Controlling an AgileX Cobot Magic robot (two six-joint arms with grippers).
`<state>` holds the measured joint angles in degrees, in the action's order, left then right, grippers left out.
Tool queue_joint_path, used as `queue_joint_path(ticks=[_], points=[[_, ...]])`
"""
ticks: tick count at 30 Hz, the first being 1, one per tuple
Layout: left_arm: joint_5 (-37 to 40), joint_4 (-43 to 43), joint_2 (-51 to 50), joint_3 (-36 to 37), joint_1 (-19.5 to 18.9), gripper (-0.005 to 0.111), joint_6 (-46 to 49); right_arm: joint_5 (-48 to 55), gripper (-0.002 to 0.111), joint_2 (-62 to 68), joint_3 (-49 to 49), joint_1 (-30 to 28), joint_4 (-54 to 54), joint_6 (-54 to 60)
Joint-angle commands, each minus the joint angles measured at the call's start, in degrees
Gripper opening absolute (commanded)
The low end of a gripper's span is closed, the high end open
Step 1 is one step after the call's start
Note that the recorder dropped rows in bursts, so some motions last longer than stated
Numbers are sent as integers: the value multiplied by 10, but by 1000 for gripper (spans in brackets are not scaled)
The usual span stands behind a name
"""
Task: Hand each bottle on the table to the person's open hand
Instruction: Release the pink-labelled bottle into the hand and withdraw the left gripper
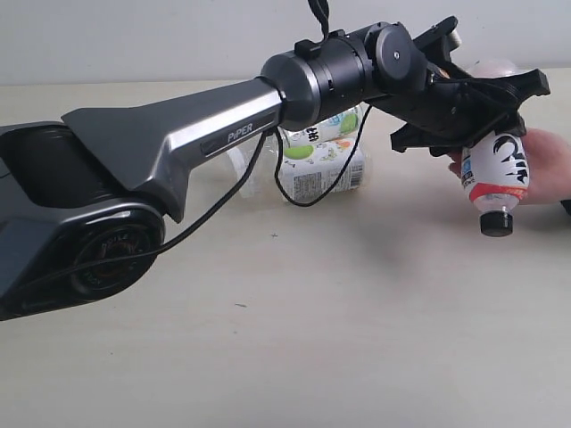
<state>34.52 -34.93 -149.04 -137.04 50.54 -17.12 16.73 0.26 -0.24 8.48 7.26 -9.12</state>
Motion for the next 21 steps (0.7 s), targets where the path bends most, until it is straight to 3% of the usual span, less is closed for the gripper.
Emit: queue_joint_path(ticks=[1, 10, 16, 21], points=[[-4, -1, 4, -4, 3, 43, 4, -5, 0, -3, 2, -3, 4, 4], [-4, -1, 4, -4, 3, 44, 4, -5, 0, -3, 2, -3, 4, 4], [-4, -1, 4, -4, 3, 65, 4, -5, 0, -3, 2, -3, 4, 4], [-4, -1, 4, -4, 7, 75, 4, -5, 0, -3, 2, -3, 4, 4]])
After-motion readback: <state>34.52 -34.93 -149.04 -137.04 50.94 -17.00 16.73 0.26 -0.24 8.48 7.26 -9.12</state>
